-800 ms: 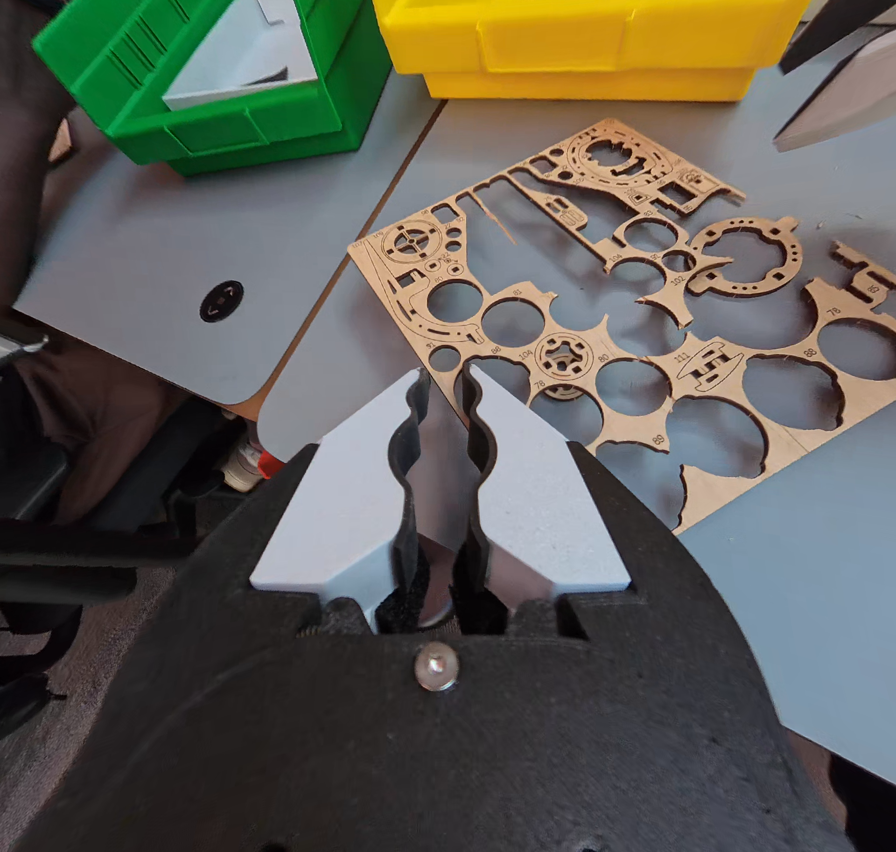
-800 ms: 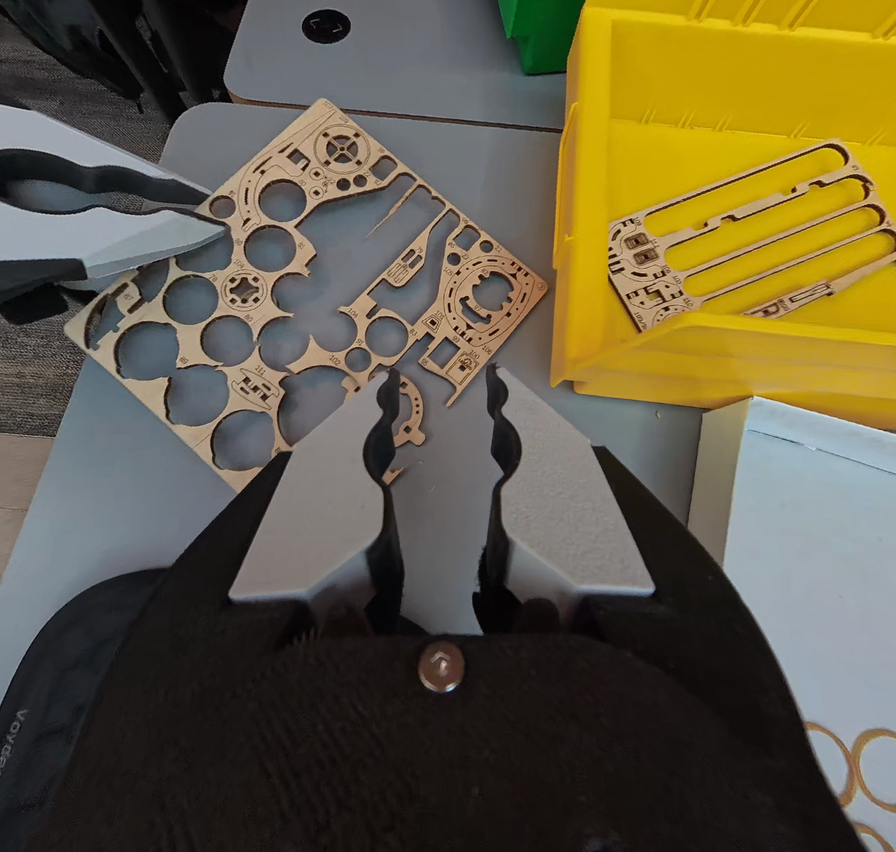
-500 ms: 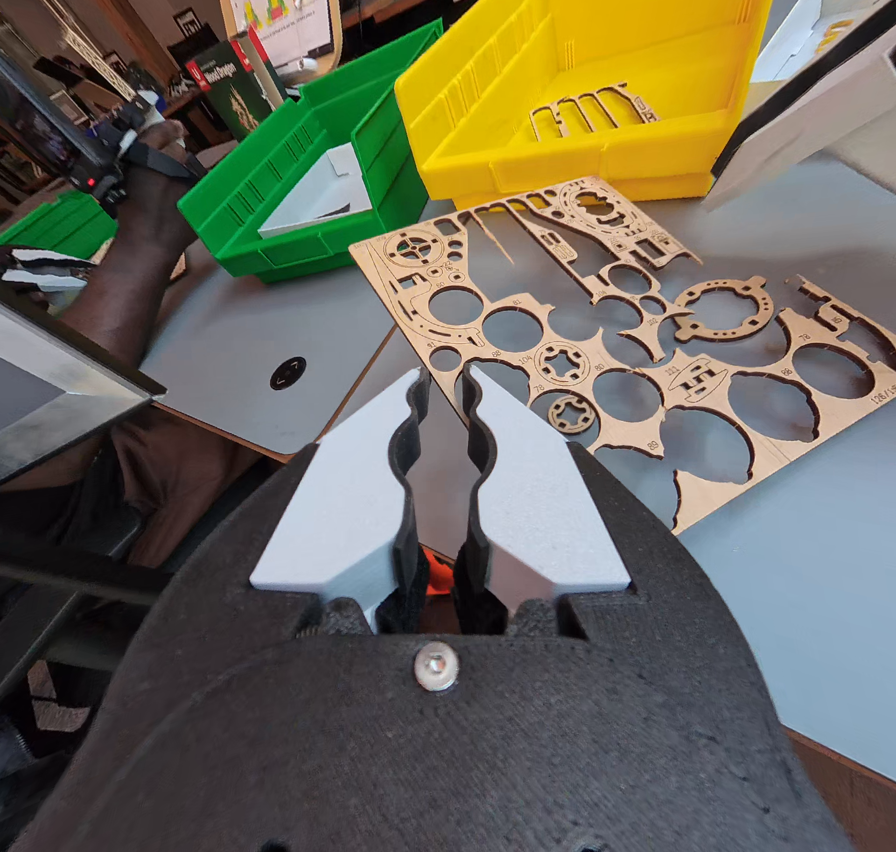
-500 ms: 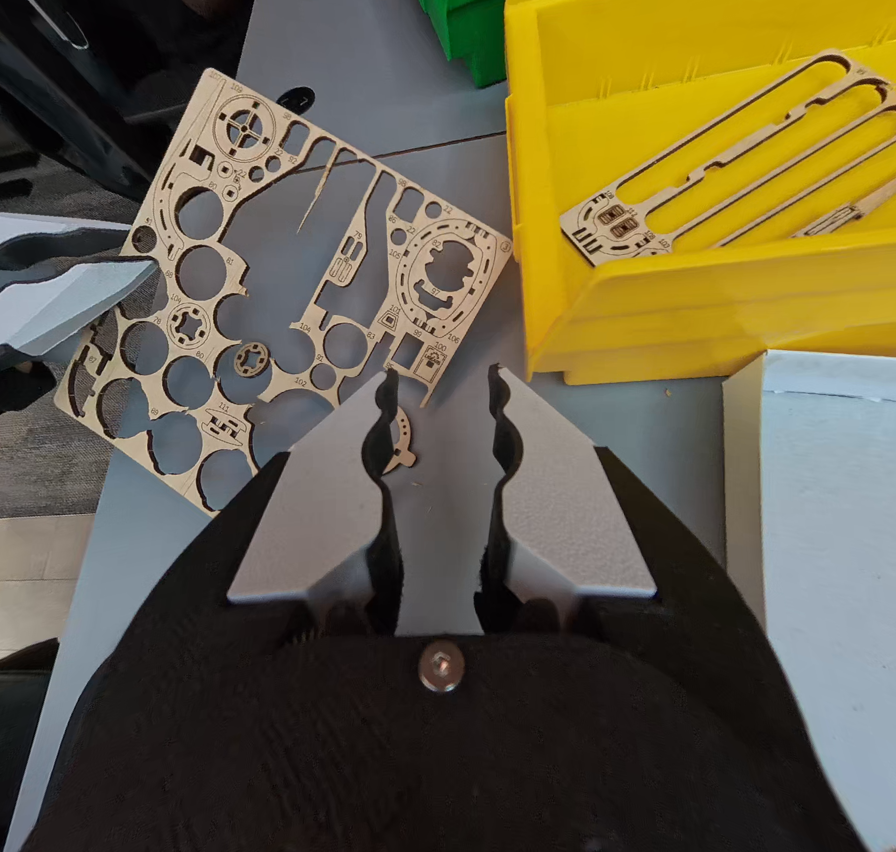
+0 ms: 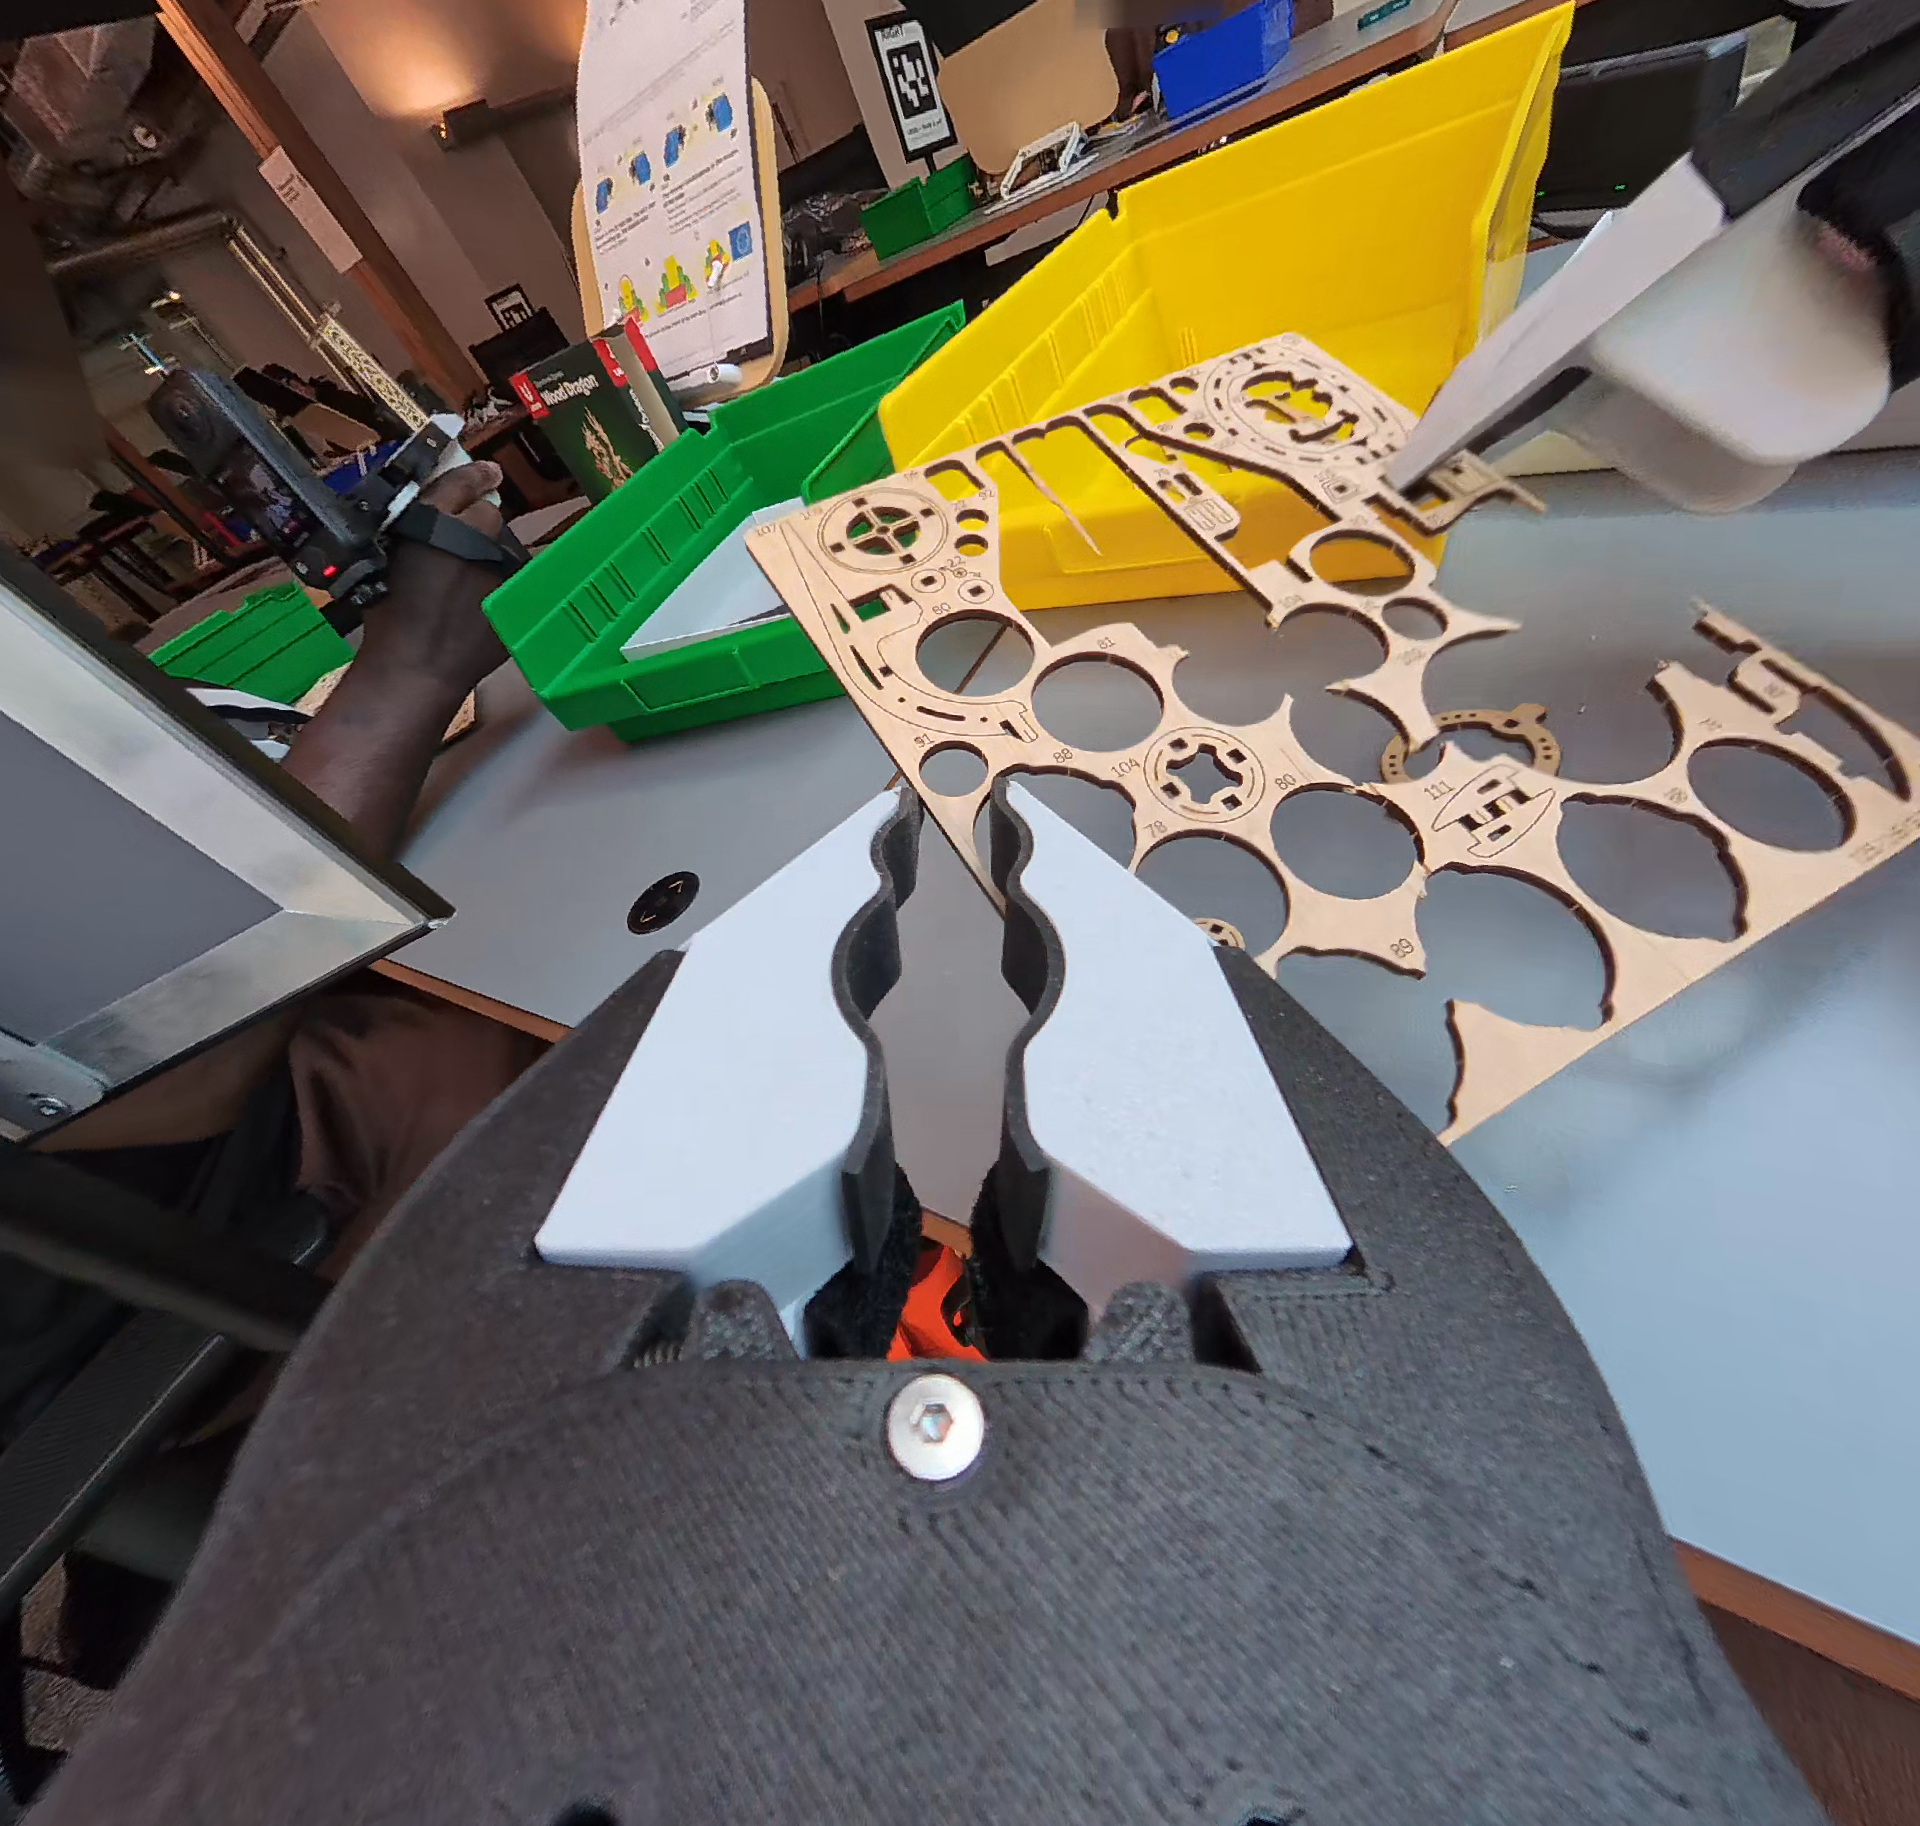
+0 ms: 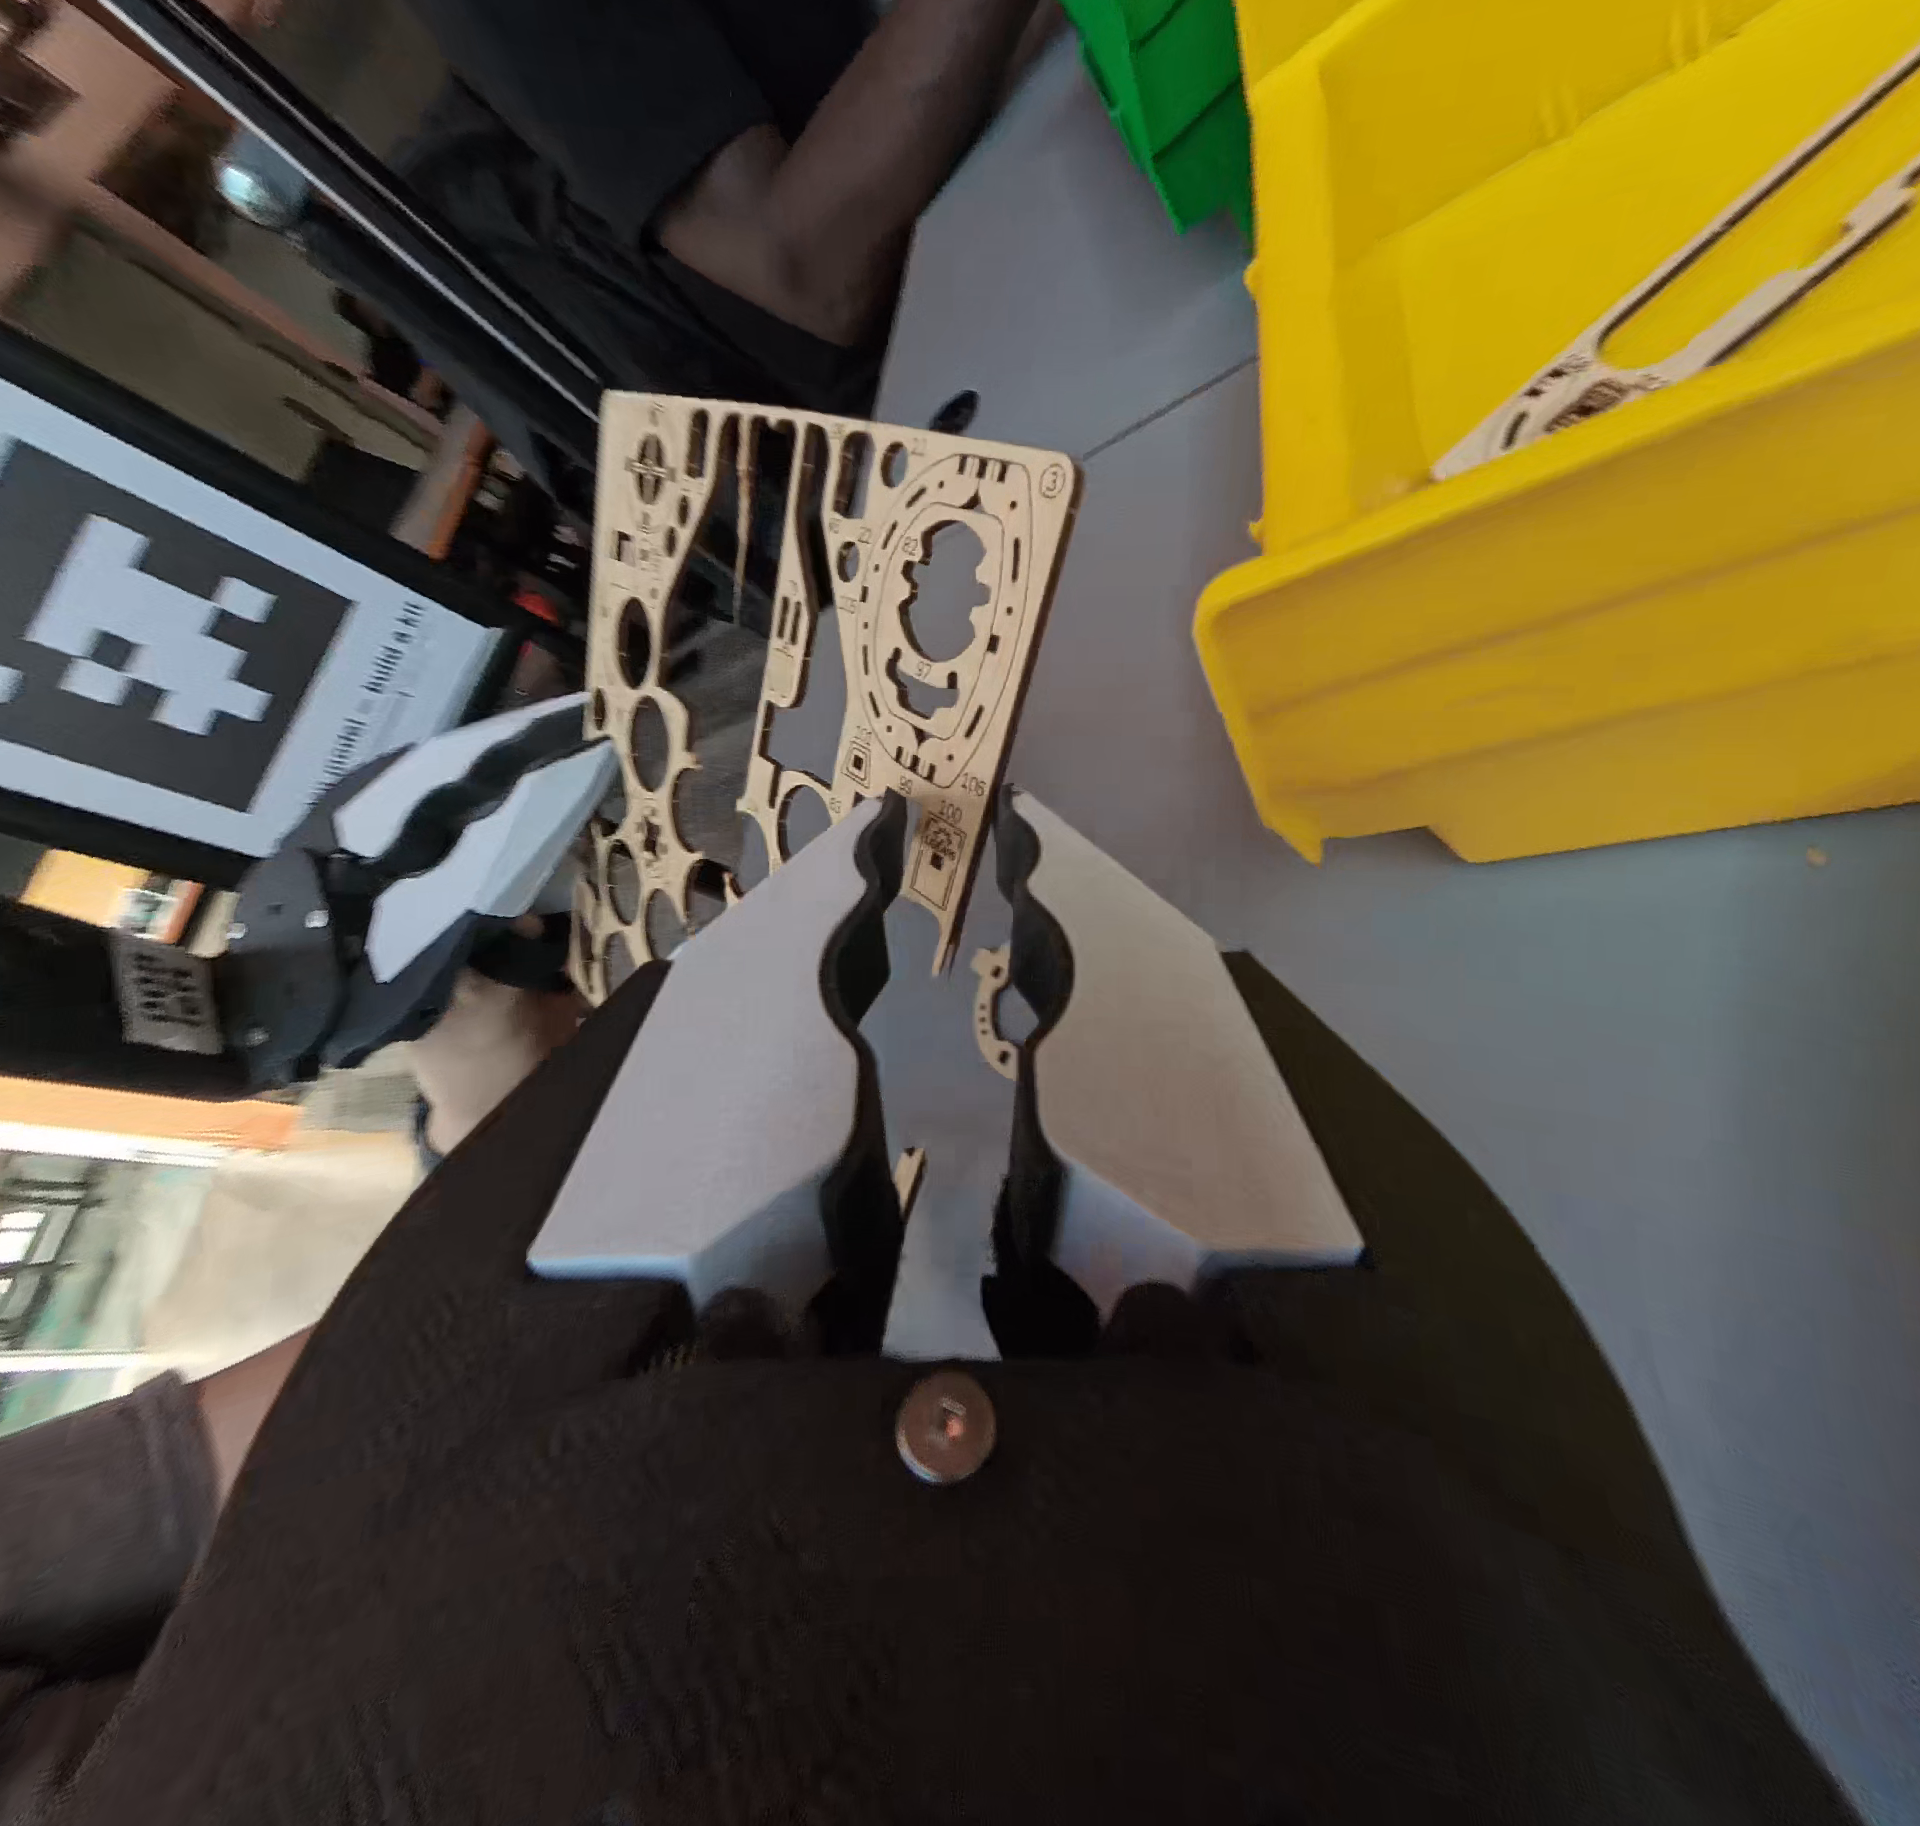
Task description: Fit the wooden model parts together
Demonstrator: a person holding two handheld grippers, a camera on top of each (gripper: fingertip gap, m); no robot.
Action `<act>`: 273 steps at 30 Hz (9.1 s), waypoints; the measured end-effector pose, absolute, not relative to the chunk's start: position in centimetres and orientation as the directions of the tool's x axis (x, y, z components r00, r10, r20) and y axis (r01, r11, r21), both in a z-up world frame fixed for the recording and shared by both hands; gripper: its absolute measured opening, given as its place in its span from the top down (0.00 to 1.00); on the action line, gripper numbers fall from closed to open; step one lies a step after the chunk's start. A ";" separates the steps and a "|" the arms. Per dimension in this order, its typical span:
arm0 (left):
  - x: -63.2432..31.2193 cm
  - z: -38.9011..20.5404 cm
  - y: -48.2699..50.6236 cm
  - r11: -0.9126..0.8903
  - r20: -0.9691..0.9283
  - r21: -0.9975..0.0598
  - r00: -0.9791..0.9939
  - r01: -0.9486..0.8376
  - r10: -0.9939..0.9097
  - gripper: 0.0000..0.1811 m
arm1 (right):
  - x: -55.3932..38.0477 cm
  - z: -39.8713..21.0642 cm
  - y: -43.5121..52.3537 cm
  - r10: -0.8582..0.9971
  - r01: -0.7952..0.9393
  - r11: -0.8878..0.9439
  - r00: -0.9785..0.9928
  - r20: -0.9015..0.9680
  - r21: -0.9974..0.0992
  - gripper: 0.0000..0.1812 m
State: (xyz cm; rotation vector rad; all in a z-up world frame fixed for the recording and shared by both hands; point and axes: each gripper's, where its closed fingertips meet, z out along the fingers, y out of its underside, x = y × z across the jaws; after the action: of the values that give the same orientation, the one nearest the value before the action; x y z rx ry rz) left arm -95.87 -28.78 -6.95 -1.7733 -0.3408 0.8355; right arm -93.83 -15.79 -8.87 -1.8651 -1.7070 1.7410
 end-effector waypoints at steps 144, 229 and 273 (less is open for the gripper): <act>-52.3 -5.1 -11.8 -0.593 0.549 -0.805 0.401 0.018 -0.734 0.99 | -53.5 -5.0 -11.8 0.886 0.601 -0.128 -0.289 -0.363 -0.789 0.98; -57.0 -3.2 -12.2 -0.436 0.216 -0.886 0.687 -0.161 -0.694 0.76 | -54.9 -5.7 -11.7 0.792 0.496 -0.435 -0.186 -0.582 -0.751 0.99; -56.0 -3.5 -15.6 -0.614 0.468 -0.759 0.474 -0.218 -0.746 1.00 | -55.7 -5.1 -14.2 0.923 0.319 -0.385 0.103 -0.372 -0.866 0.83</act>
State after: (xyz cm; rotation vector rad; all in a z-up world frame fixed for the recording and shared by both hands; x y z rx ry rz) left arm -56.00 -15.63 -3.49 -2.0965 0.7951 -1.0894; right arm -55.75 -14.21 -5.07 -1.7821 -1.2148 1.2863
